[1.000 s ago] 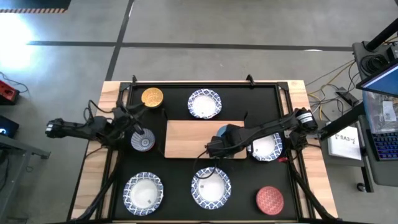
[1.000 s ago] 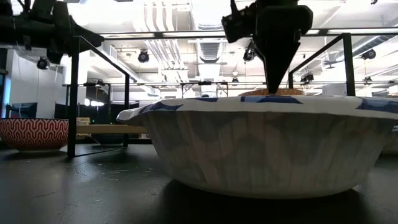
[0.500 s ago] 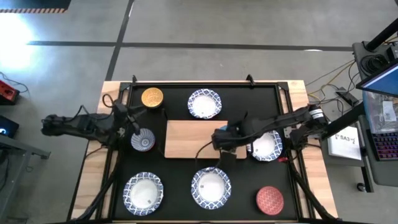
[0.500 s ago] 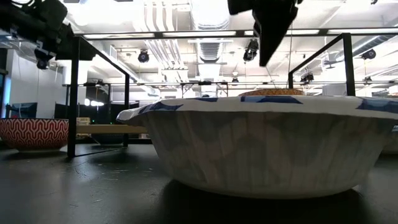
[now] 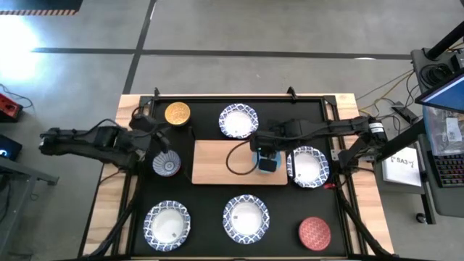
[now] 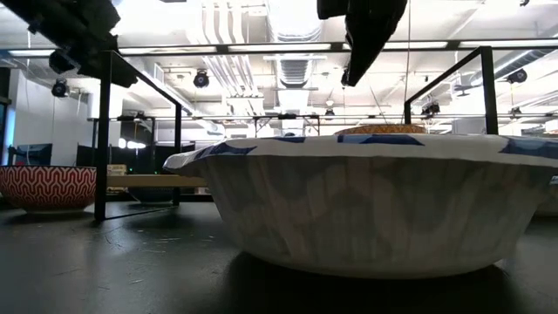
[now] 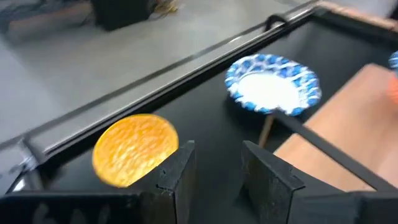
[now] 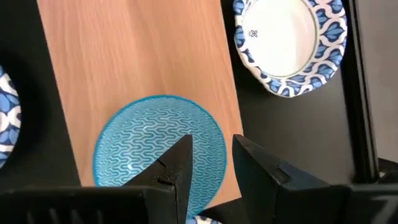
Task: Place and stack bowls onto a shelf
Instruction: Stack the small yellow and dark blue patterned bowl on top of the small light blue and yellow patterned bowl
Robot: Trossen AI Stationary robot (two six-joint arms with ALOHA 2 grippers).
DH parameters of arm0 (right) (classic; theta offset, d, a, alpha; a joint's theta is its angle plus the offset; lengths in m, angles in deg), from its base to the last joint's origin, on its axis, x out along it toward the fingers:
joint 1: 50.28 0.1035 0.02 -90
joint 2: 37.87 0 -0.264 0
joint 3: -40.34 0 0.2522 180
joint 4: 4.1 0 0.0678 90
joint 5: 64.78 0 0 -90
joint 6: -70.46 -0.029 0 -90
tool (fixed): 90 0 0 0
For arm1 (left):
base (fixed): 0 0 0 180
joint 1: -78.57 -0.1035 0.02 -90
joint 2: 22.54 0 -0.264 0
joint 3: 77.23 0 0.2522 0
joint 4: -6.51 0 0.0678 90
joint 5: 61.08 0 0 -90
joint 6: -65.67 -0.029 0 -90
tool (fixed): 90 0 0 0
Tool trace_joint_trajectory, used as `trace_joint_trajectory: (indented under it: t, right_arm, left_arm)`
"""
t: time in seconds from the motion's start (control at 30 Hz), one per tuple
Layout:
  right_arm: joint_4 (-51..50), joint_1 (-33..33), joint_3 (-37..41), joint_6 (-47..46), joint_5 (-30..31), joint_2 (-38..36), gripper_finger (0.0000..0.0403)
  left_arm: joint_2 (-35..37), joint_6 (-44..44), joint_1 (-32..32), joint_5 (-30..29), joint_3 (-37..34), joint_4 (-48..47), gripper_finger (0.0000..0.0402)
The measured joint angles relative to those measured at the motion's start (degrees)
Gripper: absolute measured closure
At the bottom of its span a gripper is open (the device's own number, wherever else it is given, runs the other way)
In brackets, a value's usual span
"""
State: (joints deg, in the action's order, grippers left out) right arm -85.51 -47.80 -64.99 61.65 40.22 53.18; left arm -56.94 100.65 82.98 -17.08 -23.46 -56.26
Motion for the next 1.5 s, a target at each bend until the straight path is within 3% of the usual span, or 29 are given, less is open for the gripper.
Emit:
trace_joint_trajectory:
  t: [0.23, 0.4, 0.67, 0.8, 1.23, 1.5]
  right_arm:
    - [-1.73, -1.37, 0.0, 3.99, -0.04, -0.34, 0.0303]
    - [-2.55, -1.4, 0.0, 5.98, -0.01, -0.34, 0.0299]
    - [-2.63, -1.4, 0.0, 7.52, 0.01, -0.52, 0.0298]
    - [-3.36, -1.4, 0.0, 8.86, 0.01, -0.6, 0.0296]
    - [-5.79, -1.41, 0.0, 9.9, 0.03, -0.63, 0.0292]
    - [-6.27, -1.41, 0.0, 9.9, 0.03, -0.64, 0.0289]
  left_arm:
    - [-7.63, -0.41, -8.3, 3.42, 5.45, -1.2, 0.0288]
    - [-13.32, -4.88, -17.84, 7.17, 9.08, -1.68, 0.0288]
    - [-22.43, -15.4, -37.63, 27.81, 9.48, -0.13, 0.0288]
    - [-27.91, -18.52, -43.42, 30.63, 9.61, 0.32, 0.0288]
    - [-43.85, -26.28, -46.11, 38.09, 13.68, 0.56, 0.0288]
    - [-48.99, -28.41, -46.11, 40.0, 14.83, 0.39, 0.0288]
